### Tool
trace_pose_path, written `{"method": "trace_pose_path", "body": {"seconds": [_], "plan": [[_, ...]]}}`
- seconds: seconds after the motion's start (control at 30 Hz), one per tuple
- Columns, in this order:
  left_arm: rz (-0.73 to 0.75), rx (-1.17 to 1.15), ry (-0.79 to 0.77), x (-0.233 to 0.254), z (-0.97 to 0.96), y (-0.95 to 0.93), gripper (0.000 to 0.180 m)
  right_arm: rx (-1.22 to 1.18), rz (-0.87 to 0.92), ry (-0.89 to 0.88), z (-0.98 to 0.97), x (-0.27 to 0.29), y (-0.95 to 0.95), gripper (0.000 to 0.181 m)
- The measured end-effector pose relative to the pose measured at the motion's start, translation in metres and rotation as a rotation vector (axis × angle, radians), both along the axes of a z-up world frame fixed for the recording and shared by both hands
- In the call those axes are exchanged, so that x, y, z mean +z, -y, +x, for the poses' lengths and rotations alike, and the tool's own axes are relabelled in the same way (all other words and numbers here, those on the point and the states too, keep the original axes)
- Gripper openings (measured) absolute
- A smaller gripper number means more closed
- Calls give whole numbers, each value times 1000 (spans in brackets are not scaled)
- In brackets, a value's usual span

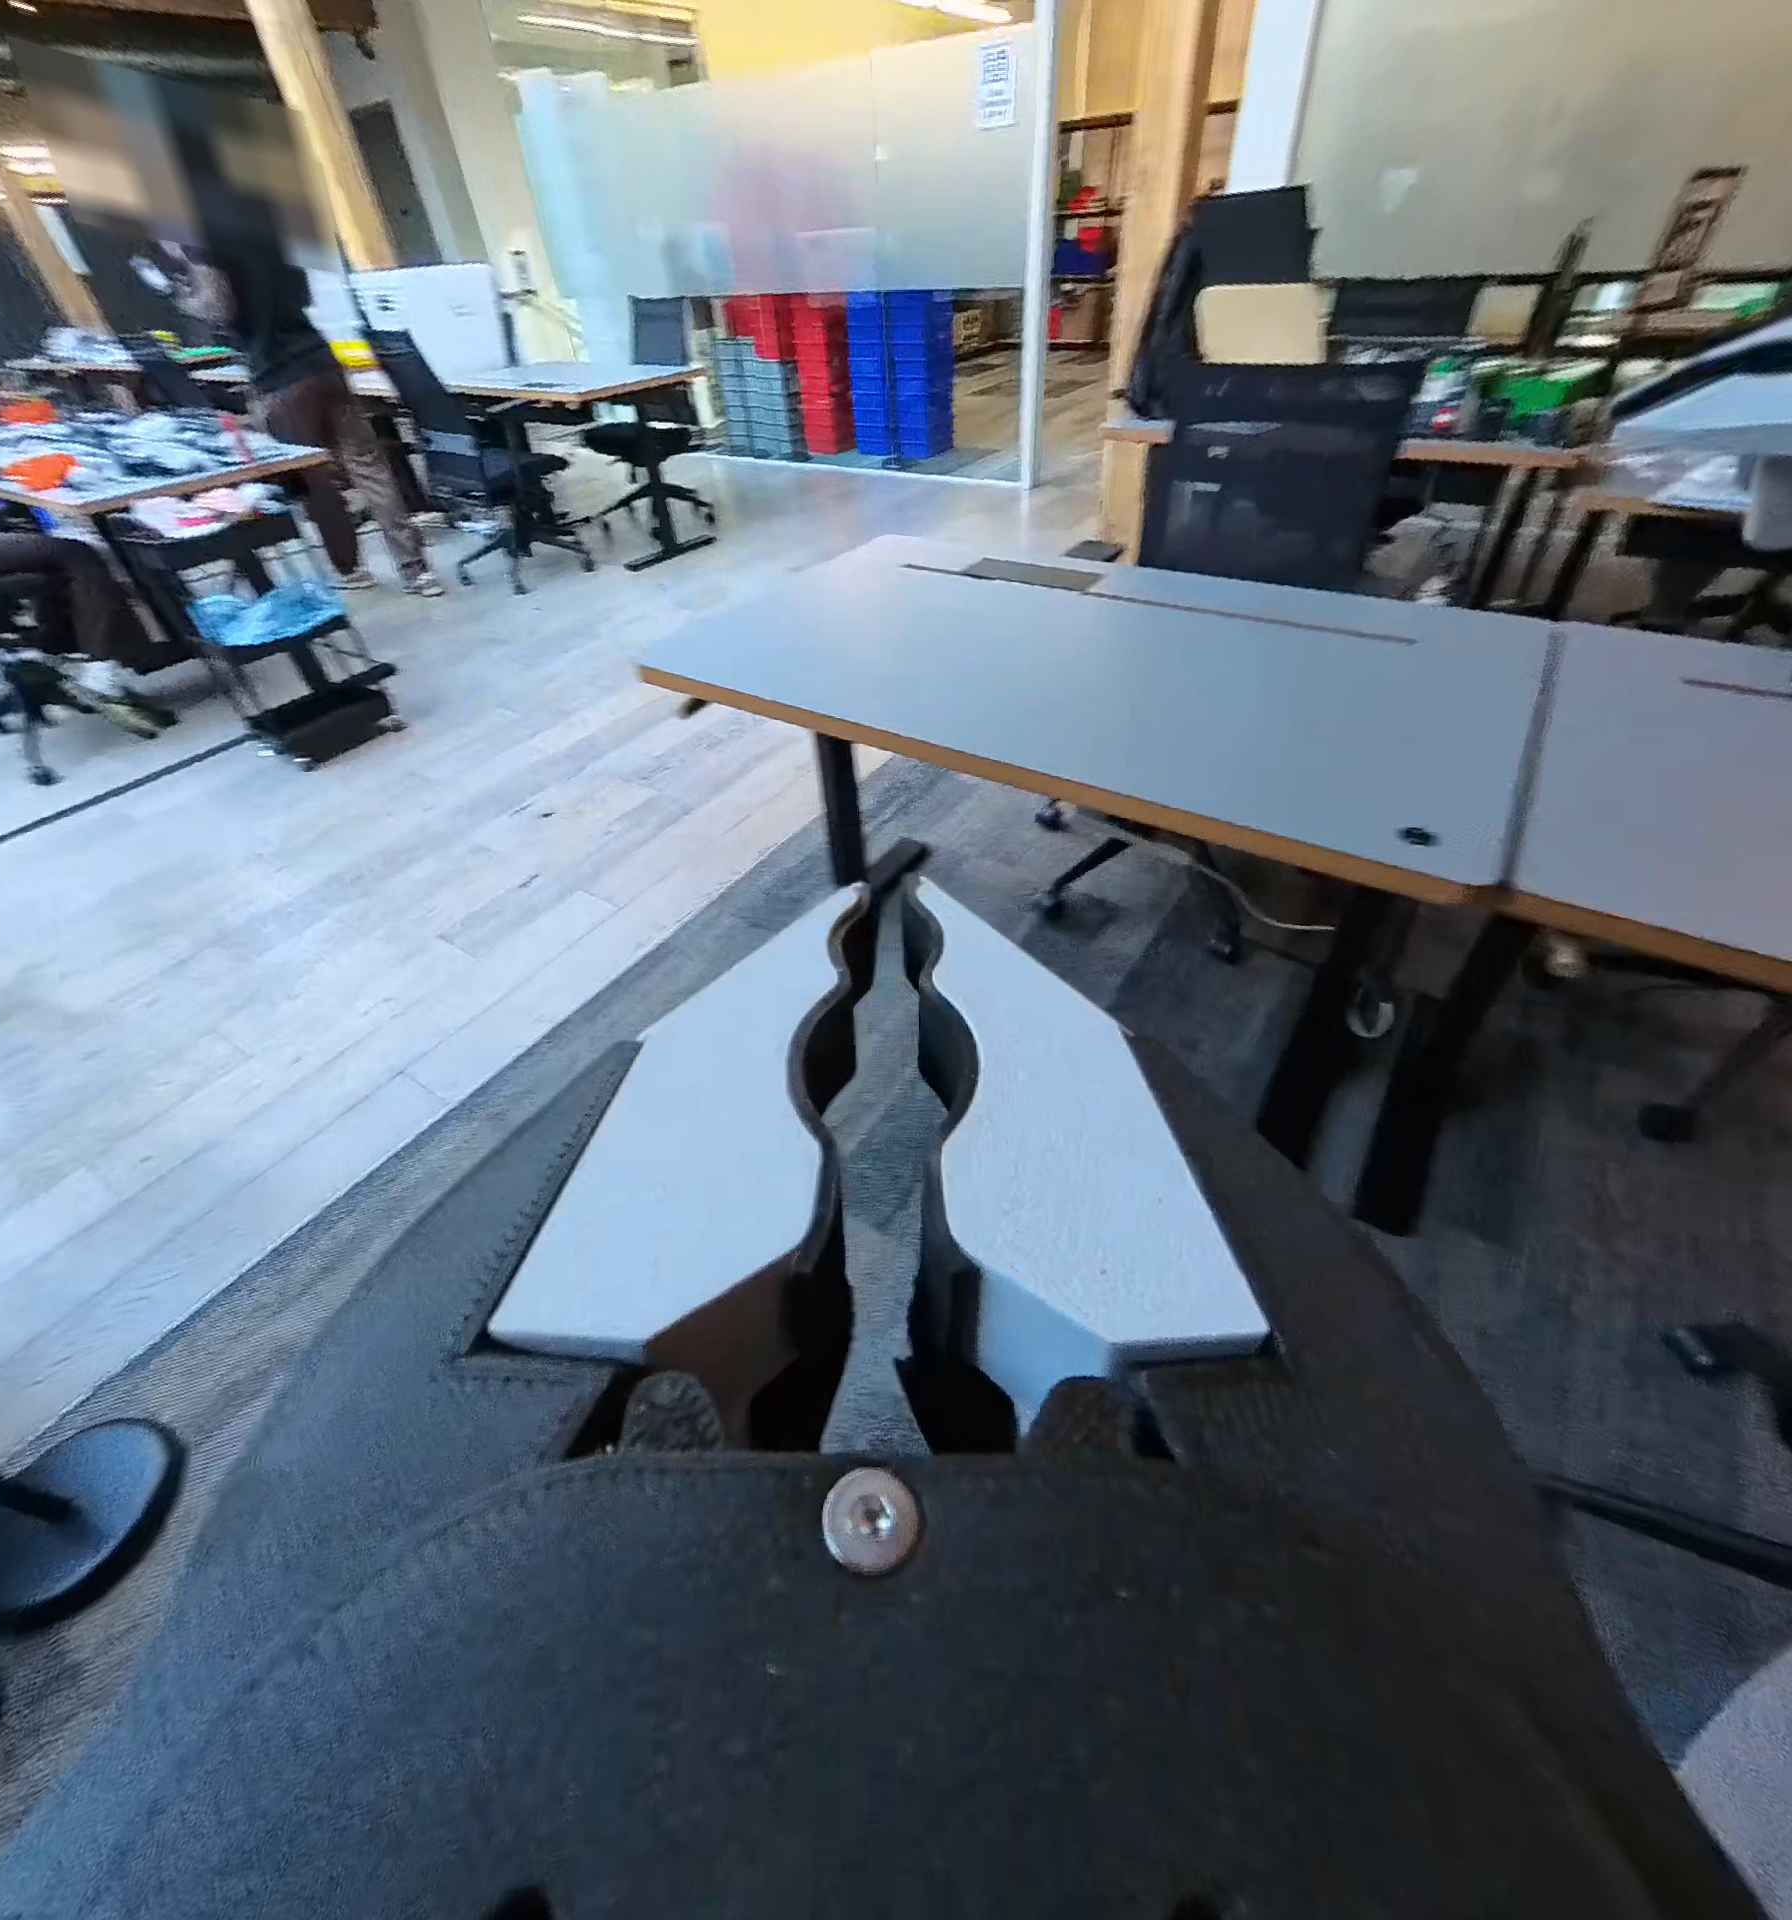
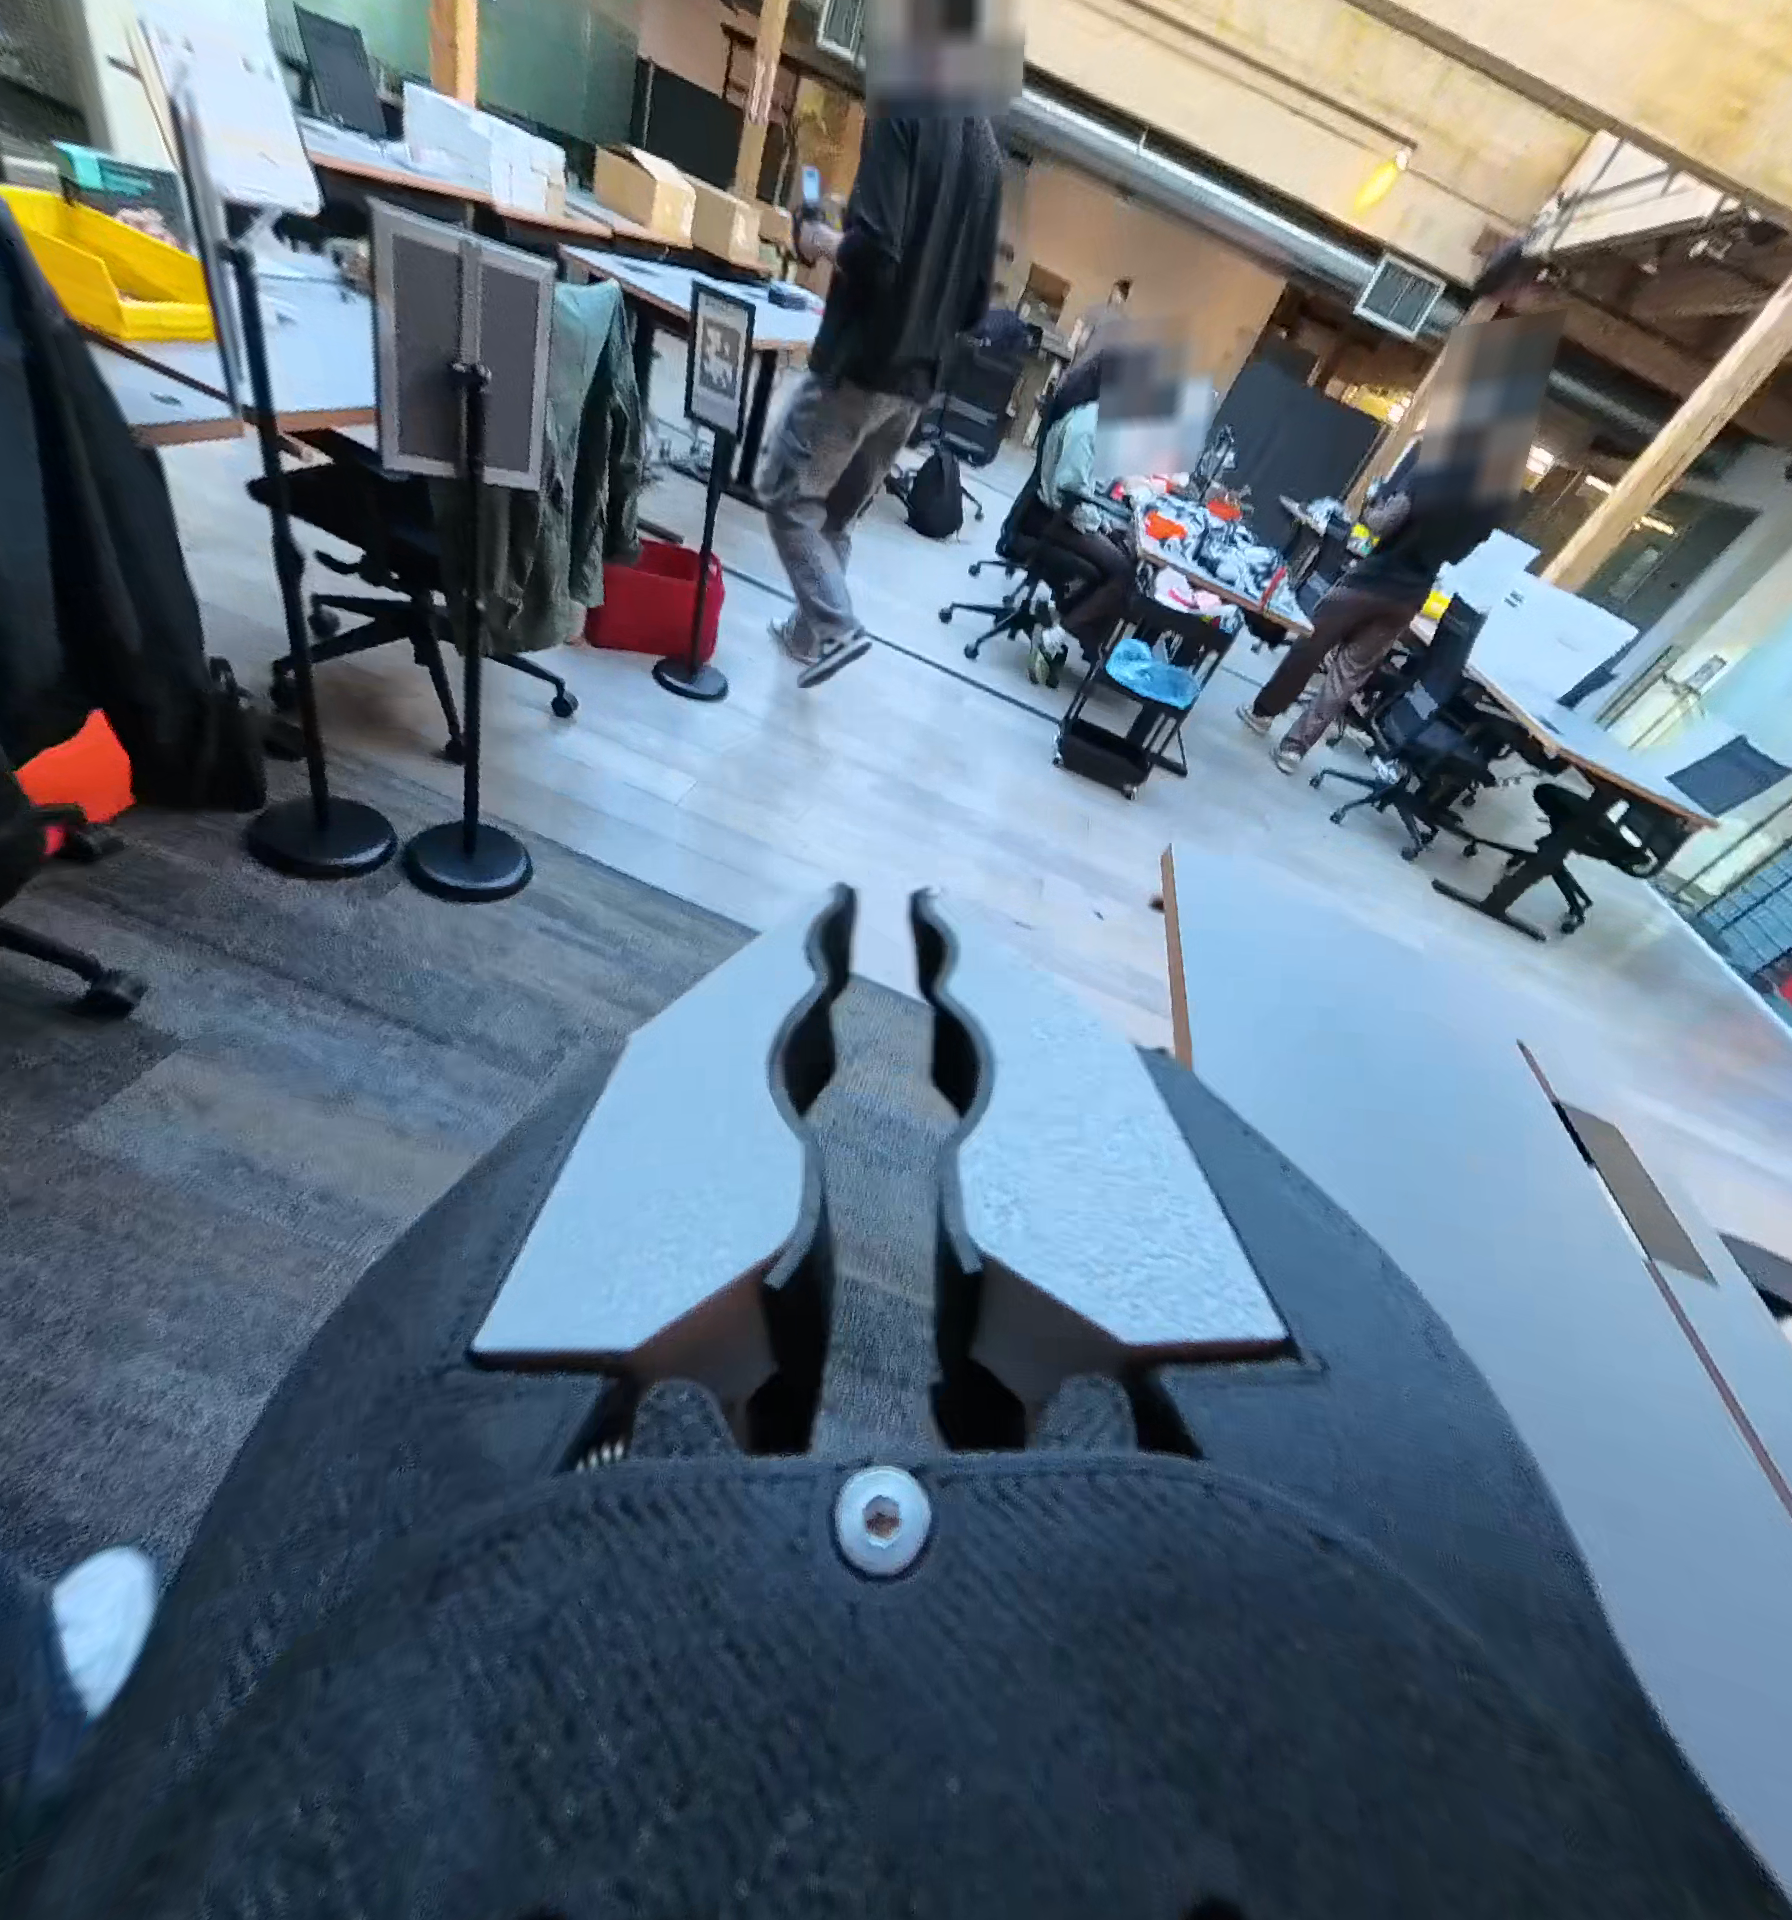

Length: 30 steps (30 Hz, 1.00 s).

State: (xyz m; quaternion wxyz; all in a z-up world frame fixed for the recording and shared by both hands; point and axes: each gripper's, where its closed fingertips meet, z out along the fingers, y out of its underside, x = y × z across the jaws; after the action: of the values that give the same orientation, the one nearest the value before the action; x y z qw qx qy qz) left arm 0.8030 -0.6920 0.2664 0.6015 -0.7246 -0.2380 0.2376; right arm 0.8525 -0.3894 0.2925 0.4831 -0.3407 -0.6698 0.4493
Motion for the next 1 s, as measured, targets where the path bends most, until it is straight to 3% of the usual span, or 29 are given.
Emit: {"method": "trace_pose_path", "body": {"seconds": [0.07, 0.17, 0.23, 0.33, 0.4, 0.53, 0.57, 0.67, 0.73, 0.8, 0.87, 1.0], "plan": [[4, 58, -11, -3, -35, 14, 17, 9, -17, -28, -54, -6, 2, 35], [46, 110, 24, -11, -95, 34, 54, 9, -82, -45, -143, -19, 8, 63], [78, 122, 12, -8, -140, 46, 67, -20, -122, -93, -196, -18, 11, 77], [95, 159, -58, 5, -220, 62, 74, -99, -173, -175, -278, -5, 7, 99], [71, 135, -28, 9, -272, 62, 77, -124, -184, -163, -324, 4, 4, 103], [20, 42, -47, 23, -368, 45, 67, -159, -189, -231, -394, 13, -9, 87], [8, 21, -49, 27, -390, 38, 66, -157, -211, -247, -407, 15, -12, 77], [-24, -4, -107, 35, -455, 17, 62, -58, -158, -380, -435, 32, -11, 21], [-28, -11, -126, 33, -502, 1, 56, -70, -60, -404, -463, 33, -25, 0], [-1, -33, -118, 30, -549, -21, 42, -103, 18, -377, -503, 28, -49, 0], [38, -60, -130, 30, -592, -43, 7, -99, 40, -331, -549, 19, -73, 0], [107, -21, -130, 34, -682, -82, 0, -54, -90, -270, -652, 22, -119, 0]]}}
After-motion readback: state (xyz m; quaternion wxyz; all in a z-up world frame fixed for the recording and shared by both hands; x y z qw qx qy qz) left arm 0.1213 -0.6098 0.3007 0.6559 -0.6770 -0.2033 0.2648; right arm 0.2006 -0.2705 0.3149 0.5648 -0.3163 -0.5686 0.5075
